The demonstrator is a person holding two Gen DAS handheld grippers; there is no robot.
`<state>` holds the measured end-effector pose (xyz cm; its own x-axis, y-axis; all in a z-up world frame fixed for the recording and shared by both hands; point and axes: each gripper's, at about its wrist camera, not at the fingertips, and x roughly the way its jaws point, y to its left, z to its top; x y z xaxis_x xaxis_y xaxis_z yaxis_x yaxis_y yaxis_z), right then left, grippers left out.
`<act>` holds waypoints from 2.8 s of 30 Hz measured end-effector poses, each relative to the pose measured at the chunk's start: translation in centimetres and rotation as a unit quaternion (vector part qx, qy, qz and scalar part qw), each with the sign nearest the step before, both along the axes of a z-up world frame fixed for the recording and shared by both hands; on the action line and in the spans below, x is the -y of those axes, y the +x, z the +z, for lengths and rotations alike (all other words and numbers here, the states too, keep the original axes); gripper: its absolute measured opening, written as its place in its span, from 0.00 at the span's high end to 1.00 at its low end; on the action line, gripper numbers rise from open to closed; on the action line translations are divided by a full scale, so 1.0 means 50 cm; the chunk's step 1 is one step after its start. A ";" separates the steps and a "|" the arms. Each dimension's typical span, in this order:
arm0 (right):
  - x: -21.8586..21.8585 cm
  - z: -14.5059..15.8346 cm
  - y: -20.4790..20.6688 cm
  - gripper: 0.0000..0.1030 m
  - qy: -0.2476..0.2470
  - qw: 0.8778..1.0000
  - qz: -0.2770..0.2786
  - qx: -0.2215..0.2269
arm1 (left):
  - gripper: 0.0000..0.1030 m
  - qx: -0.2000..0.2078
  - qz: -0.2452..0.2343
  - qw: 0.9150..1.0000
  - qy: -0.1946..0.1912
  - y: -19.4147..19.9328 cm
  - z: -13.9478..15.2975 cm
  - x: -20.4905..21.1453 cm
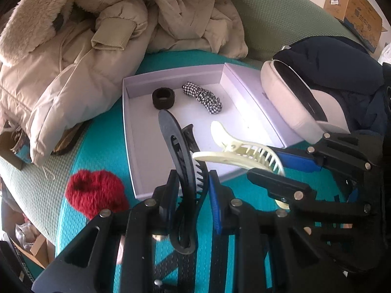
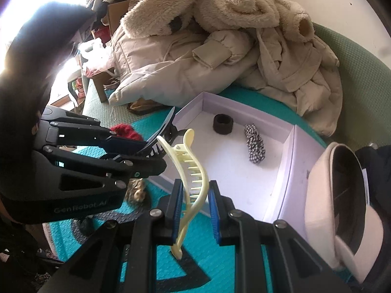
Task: Organize objects
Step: 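Carry both claw clips toward the white box, then open the left tool to drop the black claw clip while the right tool drops the cream clip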
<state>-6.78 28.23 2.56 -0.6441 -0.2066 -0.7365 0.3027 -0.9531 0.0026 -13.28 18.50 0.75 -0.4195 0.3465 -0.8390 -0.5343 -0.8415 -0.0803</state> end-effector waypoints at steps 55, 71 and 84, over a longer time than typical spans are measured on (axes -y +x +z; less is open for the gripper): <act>-0.082 -0.148 -0.280 0.81 0.025 0.993 -0.088 0.068 | 0.78 0.062 -0.025 0.997 -0.042 -0.317 -0.194 -0.123; -0.084 -0.153 -0.273 0.80 0.041 0.991 -0.099 0.080 | 0.77 0.070 -0.023 0.997 -0.027 -0.313 -0.193 -0.125; -0.095 -0.099 -0.245 0.70 0.040 0.992 -0.110 0.052 | 0.74 0.064 0.001 0.998 -0.014 -0.305 -0.139 -0.105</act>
